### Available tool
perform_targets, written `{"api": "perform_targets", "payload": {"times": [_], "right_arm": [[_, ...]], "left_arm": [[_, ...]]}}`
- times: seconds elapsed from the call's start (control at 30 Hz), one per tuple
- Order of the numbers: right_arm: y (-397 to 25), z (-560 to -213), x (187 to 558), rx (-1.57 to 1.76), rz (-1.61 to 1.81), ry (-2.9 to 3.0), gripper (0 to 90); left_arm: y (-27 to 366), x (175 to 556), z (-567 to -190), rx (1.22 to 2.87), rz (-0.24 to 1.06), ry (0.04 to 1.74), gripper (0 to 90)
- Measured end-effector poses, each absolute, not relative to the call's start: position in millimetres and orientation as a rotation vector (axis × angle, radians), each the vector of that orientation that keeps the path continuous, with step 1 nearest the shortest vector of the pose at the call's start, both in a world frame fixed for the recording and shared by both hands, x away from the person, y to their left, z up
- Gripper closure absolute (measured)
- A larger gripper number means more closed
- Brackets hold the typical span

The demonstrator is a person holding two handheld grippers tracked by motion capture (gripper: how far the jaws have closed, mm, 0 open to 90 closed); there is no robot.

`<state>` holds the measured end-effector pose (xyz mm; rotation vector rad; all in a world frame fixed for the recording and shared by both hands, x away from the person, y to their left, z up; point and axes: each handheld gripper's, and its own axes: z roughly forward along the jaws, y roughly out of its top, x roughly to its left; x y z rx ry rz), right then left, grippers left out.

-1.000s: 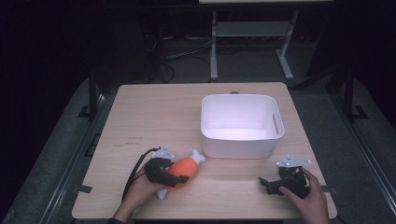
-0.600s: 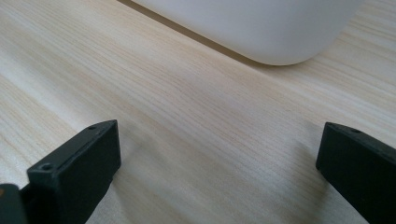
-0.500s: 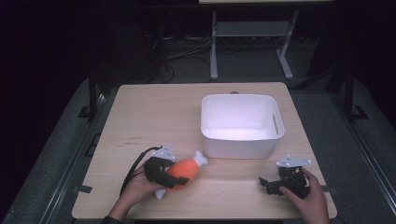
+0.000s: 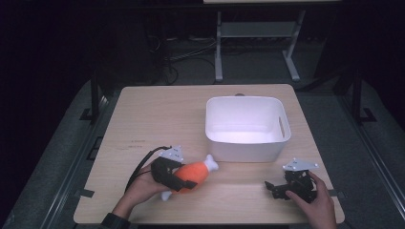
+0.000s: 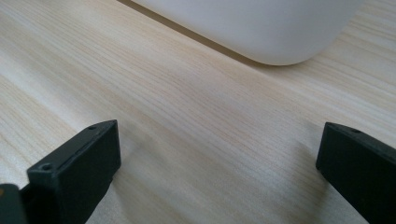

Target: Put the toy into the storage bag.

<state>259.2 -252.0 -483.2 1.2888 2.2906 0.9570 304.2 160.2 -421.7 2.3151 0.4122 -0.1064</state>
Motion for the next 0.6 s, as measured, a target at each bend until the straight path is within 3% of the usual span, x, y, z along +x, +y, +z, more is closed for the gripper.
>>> {"api": "perform_targets", "payload": {"times": [0.6], "right_arm": [[-252.1, -483.2, 259.2, 1.287, 0.957, 2.291, 0.0]], "left_arm": [[133.5, 311.9, -396.2, 2.351, -0.116, 0.277, 35.5]]}}
